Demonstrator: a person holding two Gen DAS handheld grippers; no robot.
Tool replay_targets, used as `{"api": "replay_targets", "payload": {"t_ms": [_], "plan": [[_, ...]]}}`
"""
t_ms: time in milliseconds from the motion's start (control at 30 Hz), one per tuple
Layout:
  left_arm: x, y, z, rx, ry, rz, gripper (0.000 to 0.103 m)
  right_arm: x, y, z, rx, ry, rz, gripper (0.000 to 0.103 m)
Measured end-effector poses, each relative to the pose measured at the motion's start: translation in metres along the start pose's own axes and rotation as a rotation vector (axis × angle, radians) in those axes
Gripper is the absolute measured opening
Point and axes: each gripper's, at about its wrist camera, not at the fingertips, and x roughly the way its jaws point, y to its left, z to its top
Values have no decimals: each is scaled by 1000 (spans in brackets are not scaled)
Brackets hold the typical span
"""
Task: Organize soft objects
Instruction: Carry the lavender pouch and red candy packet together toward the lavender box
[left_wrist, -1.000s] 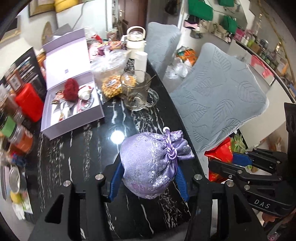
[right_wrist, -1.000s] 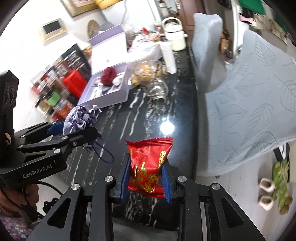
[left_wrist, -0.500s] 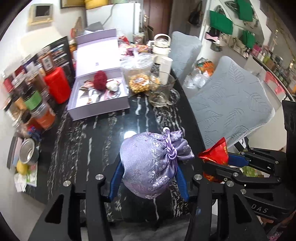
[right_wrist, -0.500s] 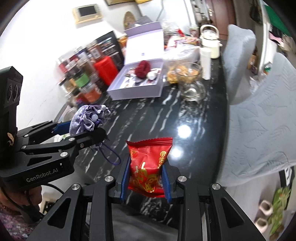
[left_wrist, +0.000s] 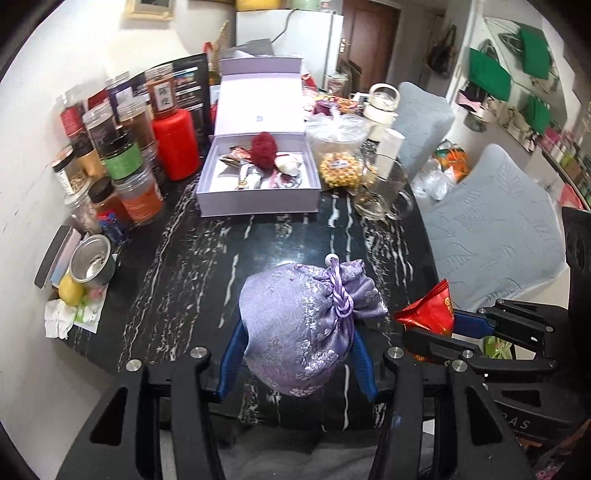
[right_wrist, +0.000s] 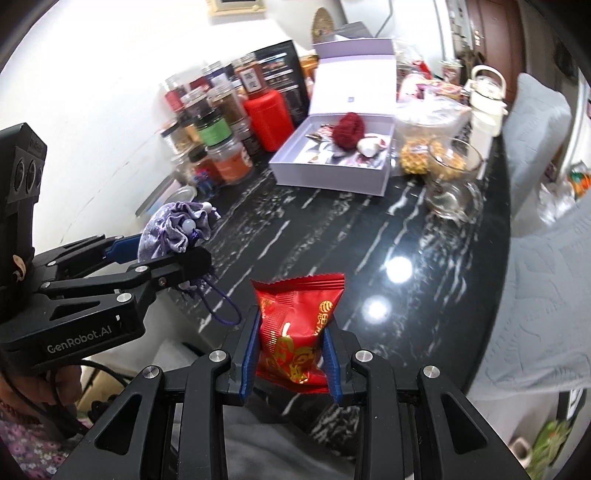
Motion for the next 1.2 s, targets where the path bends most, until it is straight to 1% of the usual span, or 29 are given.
{"api": "replay_targets", "payload": {"t_ms": [167, 367, 700, 1200], "plan": [[8, 17, 12, -27, 0, 12, 51, 15, 5, 19, -16, 6, 9, 30], [20, 40, 39, -31, 6, 13, 51, 33, 8, 50, -10, 10, 7, 30], [49, 73, 102, -7, 13, -14, 51, 56, 5, 114, 3, -14, -20, 30], [75, 97, 194, 70, -38, -78, 51, 68, -3, 201, 16, -79, -76, 30]]}}
